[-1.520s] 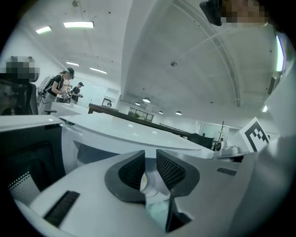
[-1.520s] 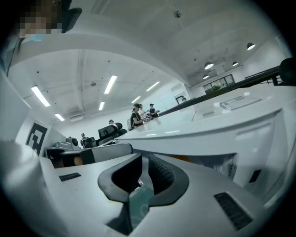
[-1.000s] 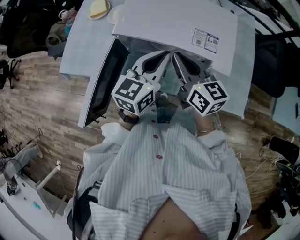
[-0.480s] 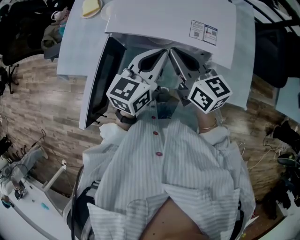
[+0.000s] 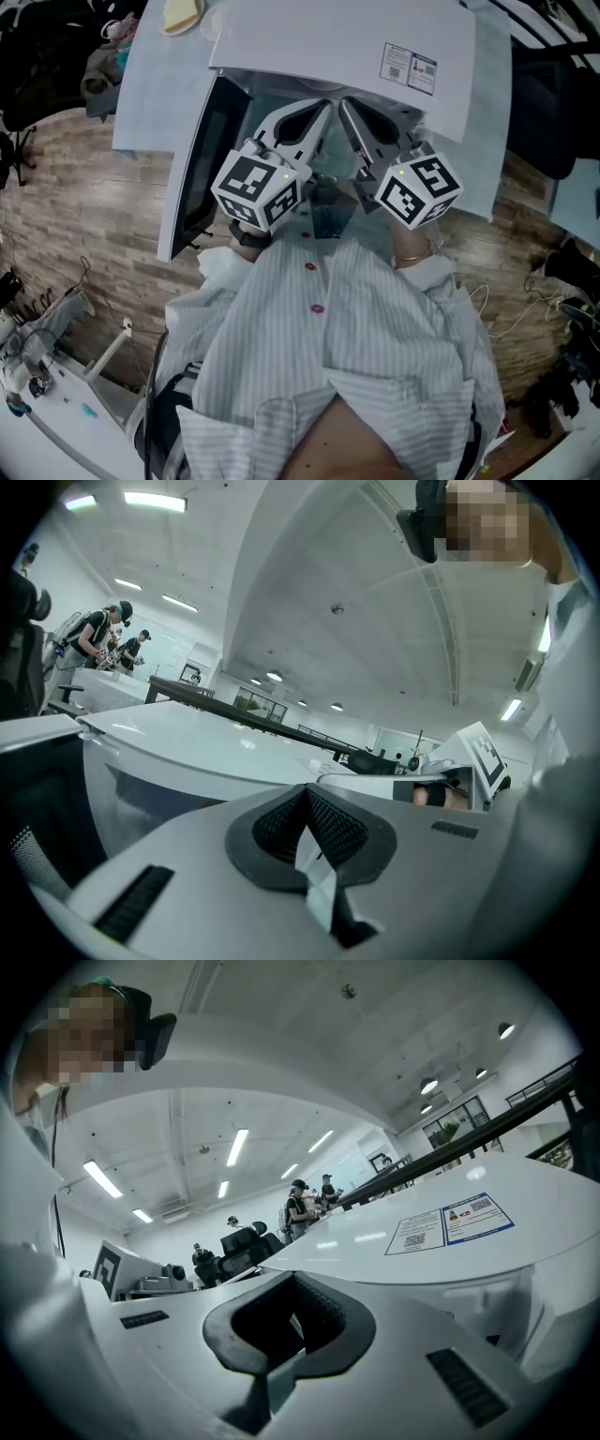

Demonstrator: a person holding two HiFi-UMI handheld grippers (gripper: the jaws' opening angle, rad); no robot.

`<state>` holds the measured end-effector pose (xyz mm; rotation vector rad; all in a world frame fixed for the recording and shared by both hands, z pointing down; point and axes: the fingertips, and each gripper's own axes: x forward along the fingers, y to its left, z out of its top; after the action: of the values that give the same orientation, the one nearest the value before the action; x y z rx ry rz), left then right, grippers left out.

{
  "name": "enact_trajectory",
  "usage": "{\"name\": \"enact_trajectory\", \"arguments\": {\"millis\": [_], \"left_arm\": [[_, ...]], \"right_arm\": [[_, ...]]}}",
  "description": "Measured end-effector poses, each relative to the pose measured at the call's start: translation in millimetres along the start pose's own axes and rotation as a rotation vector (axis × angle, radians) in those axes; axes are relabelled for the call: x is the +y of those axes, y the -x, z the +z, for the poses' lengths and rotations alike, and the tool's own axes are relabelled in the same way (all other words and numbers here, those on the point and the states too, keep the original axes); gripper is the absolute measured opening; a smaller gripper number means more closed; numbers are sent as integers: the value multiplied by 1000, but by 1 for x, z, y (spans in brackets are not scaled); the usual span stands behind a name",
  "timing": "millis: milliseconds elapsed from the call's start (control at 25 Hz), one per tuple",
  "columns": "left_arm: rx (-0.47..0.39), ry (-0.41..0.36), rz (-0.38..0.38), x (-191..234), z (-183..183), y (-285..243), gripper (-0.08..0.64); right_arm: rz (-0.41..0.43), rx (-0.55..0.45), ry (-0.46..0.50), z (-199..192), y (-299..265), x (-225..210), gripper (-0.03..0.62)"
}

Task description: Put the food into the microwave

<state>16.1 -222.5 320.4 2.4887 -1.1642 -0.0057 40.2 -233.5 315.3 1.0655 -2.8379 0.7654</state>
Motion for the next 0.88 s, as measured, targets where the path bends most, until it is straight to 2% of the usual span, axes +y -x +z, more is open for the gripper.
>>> {"name": "enact_trajectory", "arguments": {"millis": [520,880], "left_arm": [[26,-27,9,-2,-7,-1,9],[34,-7,11,-3,-9,-1,9]], "right_arm": [[-6,11,-29,-8,3,-6,32],[-6,21,-24,-9,3,-4,32]]}}
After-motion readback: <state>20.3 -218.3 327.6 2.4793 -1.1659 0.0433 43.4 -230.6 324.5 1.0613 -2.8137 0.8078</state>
